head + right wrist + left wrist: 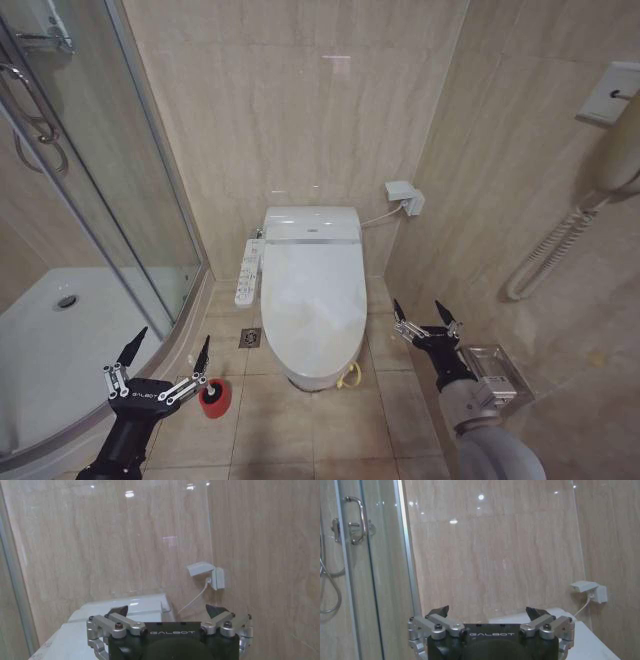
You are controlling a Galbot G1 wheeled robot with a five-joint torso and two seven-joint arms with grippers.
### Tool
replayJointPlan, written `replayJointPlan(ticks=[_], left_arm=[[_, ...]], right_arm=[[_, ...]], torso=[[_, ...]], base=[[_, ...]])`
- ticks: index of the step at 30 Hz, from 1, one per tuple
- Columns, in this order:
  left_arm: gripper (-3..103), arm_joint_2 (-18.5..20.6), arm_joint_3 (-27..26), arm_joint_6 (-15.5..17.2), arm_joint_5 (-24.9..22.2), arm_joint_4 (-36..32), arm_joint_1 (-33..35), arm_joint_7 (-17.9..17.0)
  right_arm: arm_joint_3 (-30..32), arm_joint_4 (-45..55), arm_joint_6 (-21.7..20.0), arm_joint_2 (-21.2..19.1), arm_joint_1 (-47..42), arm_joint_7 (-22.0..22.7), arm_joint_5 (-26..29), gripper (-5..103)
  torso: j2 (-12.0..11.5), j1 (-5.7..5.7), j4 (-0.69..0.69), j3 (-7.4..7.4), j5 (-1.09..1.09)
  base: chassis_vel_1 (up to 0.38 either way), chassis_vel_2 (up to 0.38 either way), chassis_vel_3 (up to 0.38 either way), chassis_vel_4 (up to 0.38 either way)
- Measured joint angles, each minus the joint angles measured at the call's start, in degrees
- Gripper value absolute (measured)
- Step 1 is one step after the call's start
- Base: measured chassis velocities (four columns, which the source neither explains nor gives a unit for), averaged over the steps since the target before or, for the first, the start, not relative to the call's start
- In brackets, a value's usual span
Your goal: Open the toilet lid, clean the toilet bowl with a toilet brush, close the toilet lid, and flush.
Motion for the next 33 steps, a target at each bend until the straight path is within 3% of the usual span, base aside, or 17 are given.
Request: replayJointPlan(ticks=[19,23,33], left_arm=[[100,0.0,0.0,0.0,0.0,0.0,0.0,0.0],[100,0.0,0.0,0.0,0.0,0.0,0.0,0.0],[100,0.0,0.0,0.0,0.0,0.0,0.0,0.0]], right_arm=[[0.2,0.4,0.0,0.1,-0.9,-0.4,-0.6,100],[0.2,-0.1,1.6,0.3,-1.5,-0.4,-1.3,100],[-0.1,0.1,5.8,2.1,-12.6,-3.7,-2.2,100]], torso=[[0.0,0.02,0.02,0.01,0.00],[0.0,-0.01,0.01,0.00,0.01],[0.0,-0.02,0.00,-0.01,0.00]], base=[[-0.086,0.086,0.091,-0.087],[0.000,0.000,0.000,0.000],[0.000,0.000,0.000,0.000]])
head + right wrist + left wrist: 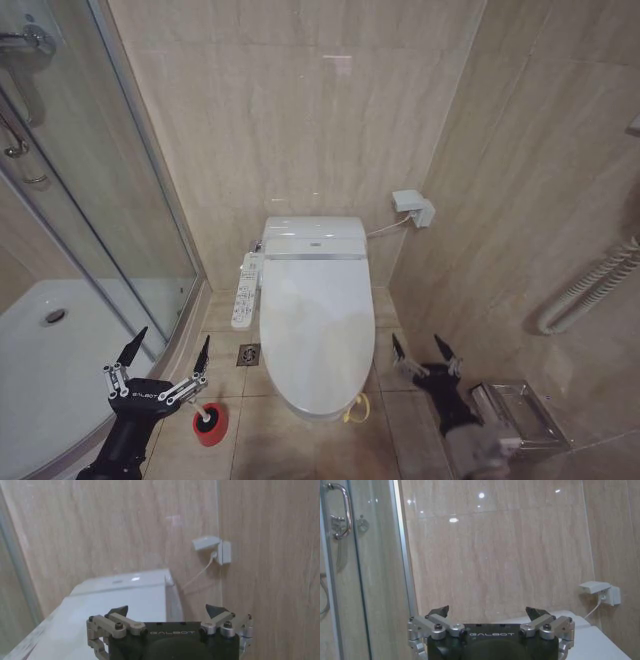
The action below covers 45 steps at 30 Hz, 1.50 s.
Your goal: Open the toilet lid, clean the toilet bowl with a toilet brush, close the toilet lid, and flush.
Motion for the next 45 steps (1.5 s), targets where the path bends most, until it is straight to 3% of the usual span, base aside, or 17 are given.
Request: replayJointPlan(ticks=[20,34,45], left_arm=[[100,0.0,0.0,0.0,0.0,0.0,0.0,0.0],[100,0.0,0.0,0.0,0.0,0.0,0.0,0.0],[100,0.0,0.0,0.0,0.0,0.0,0.0,0.0]], right_arm=[[-1.0,-13.4,7.9,-2.2,-7.0,-4.6,-7.6,100],[-6.9,-22.0,6.5,-2.2,-2.2,-3.8,-11.4,100],[-8.3,-28.5,4.8,-1.8,7.5,-2.3,-11.5,100]], torso=[[0.0,0.01,0.02,0.01,0.01],[0.0,0.01,0.02,0.01,0.01],[0.0,0.02,0.02,0.01,0.01]], base=[[0.000,0.000,0.000,0.000],[0.000,0.000,0.000,0.000],[0.000,0.000,0.000,0.000]])
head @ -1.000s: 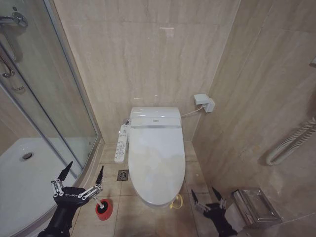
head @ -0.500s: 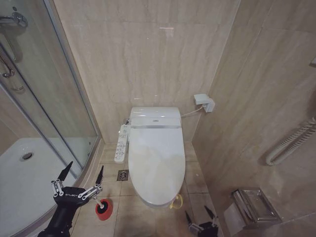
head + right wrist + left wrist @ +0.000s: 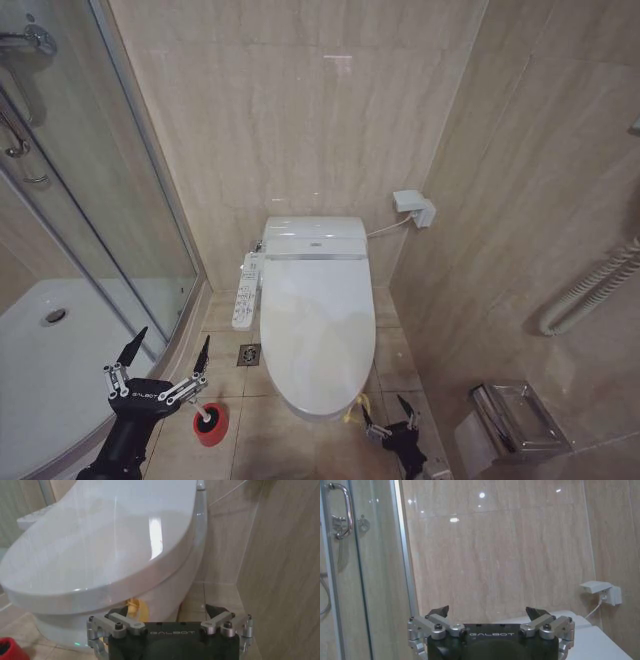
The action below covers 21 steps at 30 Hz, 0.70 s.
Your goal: Open the toilet lid, clean the toilet bowl with a toilet brush, close the toilet lid, and flush.
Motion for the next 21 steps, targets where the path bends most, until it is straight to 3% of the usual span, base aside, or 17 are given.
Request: replayJointPlan(ticks=[21], left_arm=[[100,0.0,0.0,0.0,0.0,0.0,0.0,0.0]], right_arm=[[-0.2,-5.3,2.3,1.6,3.3,0.8,-3.1,100]], torso=[[0.0,-0.01,-0.01,0.00,0.00]], base=[[0.000,0.000,0.000,0.000]])
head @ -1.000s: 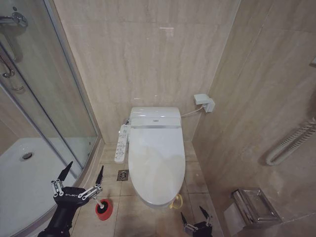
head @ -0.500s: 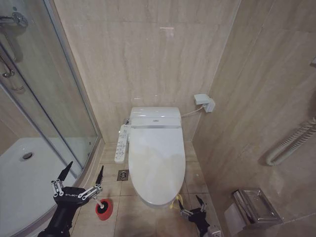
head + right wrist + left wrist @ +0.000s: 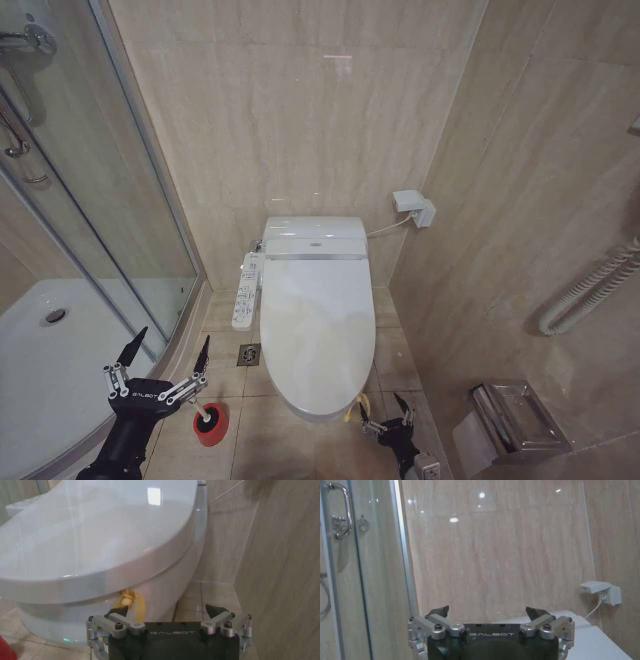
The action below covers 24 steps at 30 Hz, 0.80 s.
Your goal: Open the toilet lid, clean the toilet bowl with a toilet brush, close the toilet lid, and flush.
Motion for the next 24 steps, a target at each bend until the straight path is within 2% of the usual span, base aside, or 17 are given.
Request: replayJointPlan(ticks=[7,8,14,15,21,22,24], left_arm=[[100,0.0,0.0,0.0,0.0,0.0,0.0,0.0],[100,0.0,0.0,0.0,0.0,0.0,0.0,0.0],[100,0.0,0.0,0.0,0.0,0.0,0.0,0.0],[100,0.0,0.0,0.0,0.0,0.0,0.0,0.0],[100,0.0,0.0,0.0,0.0,0.0,0.0,0.0],[100,0.0,0.0,0.0,0.0,0.0,0.0,0.0],[100,0.0,0.0,0.0,0.0,0.0,0.0,0.0]], right_arm=[[0.2,-0.6,0.9,0.1,0.5,0.2,-1.1,100],[0.3,-0.6,1.0,0.1,0.6,0.2,-1.2,91],[-0.1,-0.6,1.2,0.2,0.7,0.3,-1.6,91],[-0.2,-0.6,1.2,0.2,0.6,0.3,-1.6,65],[-0.2,-1.0,1.6,0.1,0.6,0.3,-2.1,65],[-0.3,-1.1,1.7,0.1,0.6,0.3,-2.2,37],[-0.3,-1.1,1.7,0.2,0.6,0.3,-2.2,37]], torso=[[0.0,0.00,0.00,0.00,0.00],[0.0,0.00,0.00,0.00,-0.01],[0.0,0.00,0.00,0.00,0.00],[0.0,0.00,0.00,0.00,0.01],[0.0,0.00,0.00,0.00,0.00],[0.0,0.00,0.00,0.00,0.00],[0.0,0.00,0.00,0.00,0.00]], base=[[0.000,0.000,0.000,0.000],[0.000,0.000,0.000,0.000],[0.000,0.000,0.000,0.000],[0.000,0.000,0.000,0.000],[0.000,0.000,0.000,0.000],[0.000,0.000,0.000,0.000],[0.000,0.000,0.000,0.000]])
